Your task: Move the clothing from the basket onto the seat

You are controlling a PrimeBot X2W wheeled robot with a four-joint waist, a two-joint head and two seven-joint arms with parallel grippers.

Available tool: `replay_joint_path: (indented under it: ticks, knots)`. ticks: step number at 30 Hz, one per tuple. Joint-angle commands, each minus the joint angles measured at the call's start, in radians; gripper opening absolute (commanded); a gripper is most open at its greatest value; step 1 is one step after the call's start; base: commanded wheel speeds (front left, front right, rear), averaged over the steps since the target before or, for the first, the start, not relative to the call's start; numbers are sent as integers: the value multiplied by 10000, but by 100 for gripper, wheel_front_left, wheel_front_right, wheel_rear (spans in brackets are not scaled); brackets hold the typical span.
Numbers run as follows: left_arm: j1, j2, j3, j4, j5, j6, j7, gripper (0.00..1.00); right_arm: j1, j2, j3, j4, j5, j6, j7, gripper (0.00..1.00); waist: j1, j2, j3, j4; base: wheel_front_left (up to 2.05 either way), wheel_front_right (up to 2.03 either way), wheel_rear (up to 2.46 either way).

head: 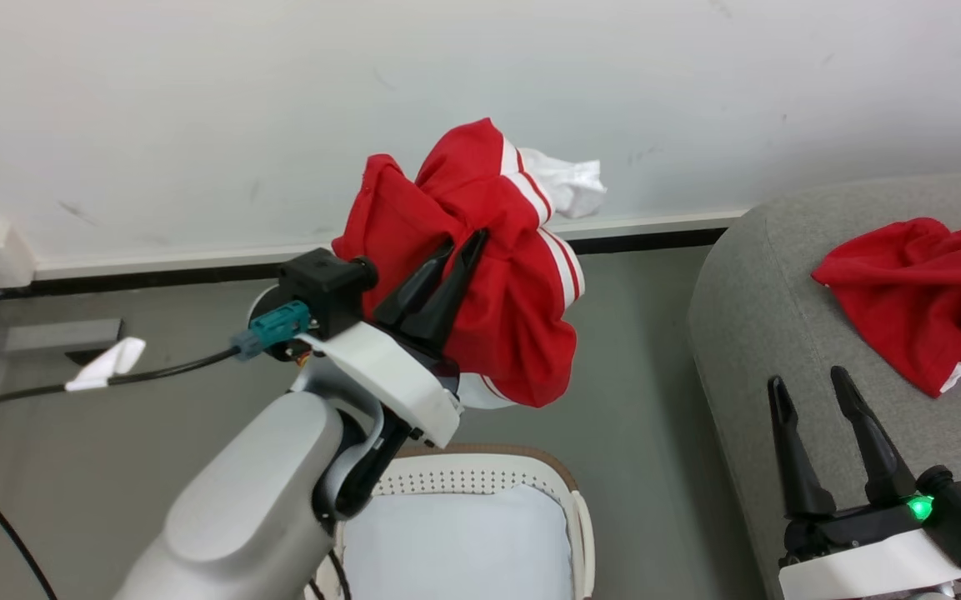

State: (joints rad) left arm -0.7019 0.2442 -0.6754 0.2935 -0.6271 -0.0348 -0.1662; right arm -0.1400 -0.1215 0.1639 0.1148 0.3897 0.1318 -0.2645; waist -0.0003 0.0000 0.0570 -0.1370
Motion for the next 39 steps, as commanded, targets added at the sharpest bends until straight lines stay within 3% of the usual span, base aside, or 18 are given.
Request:
replay_joint_path:
  ticks: [1, 6, 14, 17, 24, 30, 34, 39]
  knots:
    - [176, 142, 60, -242, -53, 93, 90, 0, 132, -50, 60, -23, 90, -22, 3, 100, 3, 0, -74, -29, 0, 0, 0]
    - [636, 407, 143, -1226, -217, 515, 516, 0, 157, -97, 306, -101, 183, -22, 3, 100, 3, 0, -146, -117, 0, 0, 0]
    - [1005, 499, 53, -1815, -302, 758, 668, 0, 63, -354, 904, -327, 322, -22, 3, 100, 3, 0, -149, -98, 0, 0, 0]
    - [1065, 472, -31, -1837, -293, 735, 712, 0, -118, -455, 1475, -462, 855, -22, 60, 100, 3, 0, -188, -82, 0, 0, 0]
    - [1144, 385, -258, -1789, -328, 659, 762, 0, -1265, -1652, 3467, -1172, 2052, -22, 1004, 100, 3, 0, -208, -74, 0, 0, 0]
    - [1110, 153, -603, -1786, -301, 520, 841, 0, -2362, -2239, 4741, -988, 2617, -22, 1810, 100, 3, 0, -257, 154, 0, 0, 0]
    - [1117, -26, -855, -1743, -262, 431, 873, 0, -2935, -2292, 5613, -425, 2810, -22, 2579, 100, 3, 0, -351, 371, 0, 0, 0]
    - [1161, -259, -1064, -1827, -344, 380, 920, 0, -3315, -1876, 6167, 470, 3063, -22, 2977, 100, 3, 0, -446, 620, 0, 0, 0]
